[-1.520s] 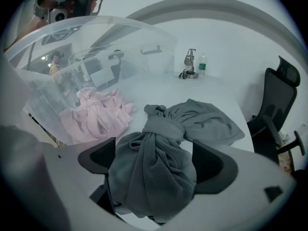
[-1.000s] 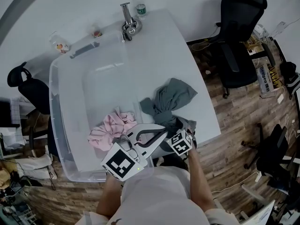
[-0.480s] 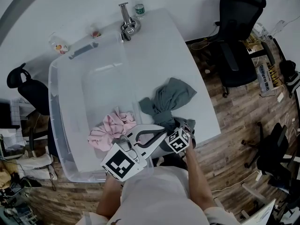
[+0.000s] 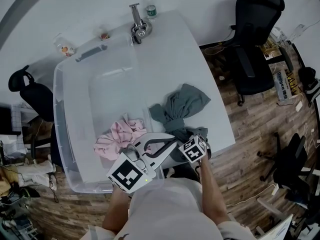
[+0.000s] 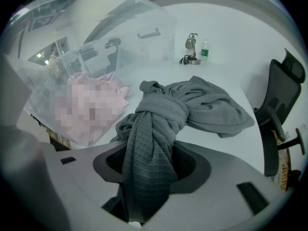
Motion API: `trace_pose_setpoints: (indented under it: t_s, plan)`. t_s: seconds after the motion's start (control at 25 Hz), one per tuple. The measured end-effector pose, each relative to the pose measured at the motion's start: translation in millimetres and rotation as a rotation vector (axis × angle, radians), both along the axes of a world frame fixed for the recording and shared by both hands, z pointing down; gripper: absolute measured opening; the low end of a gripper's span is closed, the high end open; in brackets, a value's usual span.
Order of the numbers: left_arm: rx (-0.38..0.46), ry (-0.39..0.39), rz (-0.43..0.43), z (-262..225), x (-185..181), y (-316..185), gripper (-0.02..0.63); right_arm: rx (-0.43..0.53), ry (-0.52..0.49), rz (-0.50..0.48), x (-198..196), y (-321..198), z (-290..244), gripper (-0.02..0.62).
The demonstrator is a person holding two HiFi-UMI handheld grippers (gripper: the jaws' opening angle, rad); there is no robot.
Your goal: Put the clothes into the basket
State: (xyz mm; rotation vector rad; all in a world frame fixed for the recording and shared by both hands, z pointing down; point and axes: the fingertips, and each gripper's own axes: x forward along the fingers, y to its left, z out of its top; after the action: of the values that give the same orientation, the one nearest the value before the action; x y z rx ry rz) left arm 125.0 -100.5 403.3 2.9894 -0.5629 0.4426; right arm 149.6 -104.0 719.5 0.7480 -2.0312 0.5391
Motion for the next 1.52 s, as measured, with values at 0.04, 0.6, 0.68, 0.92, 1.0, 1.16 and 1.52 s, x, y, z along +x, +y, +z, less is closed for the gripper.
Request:
trace_pose_setpoints:
  t_s: [0.04, 0.6, 0.68, 0.92, 1.0, 1.16, 1.52]
  plan:
    - [0.004, -0.002, 0.001, 0, -1, 0, 0.005, -0.003, -0.008, 0.005, 0, 0, -2, 0.212]
    - [-0.007, 0.027, -0.042, -6, -6, 3, 0.005, 0.009, -0.242, 0.138, 1, -4, -51, 0.192]
    - [-0.002, 0.029, -0.045, -9, -5, 5, 0.005, 0.024, -0.261, 0.146, 3, -4, -61, 0.190]
    - [0.009, 0.029, -0.050, -12, -10, 7, 0.005, 0.071, -0.333, 0.178, 4, -9, -91, 0.187]
    - [0.016, 0.031, -0.053, -14, -12, 7, 0.005, 0.085, -0.367, 0.189, 4, -11, -104, 0.187]
    - [0.023, 0.042, -0.062, -18, -15, 7, 0.005, 0.108, -0.457, 0.213, 3, -16, -130, 0.187]
    - [0.041, 0.046, -0.081, -25, -24, 10, 0.005, 0.196, -0.554, 0.215, 0, -23, -180, 0.186]
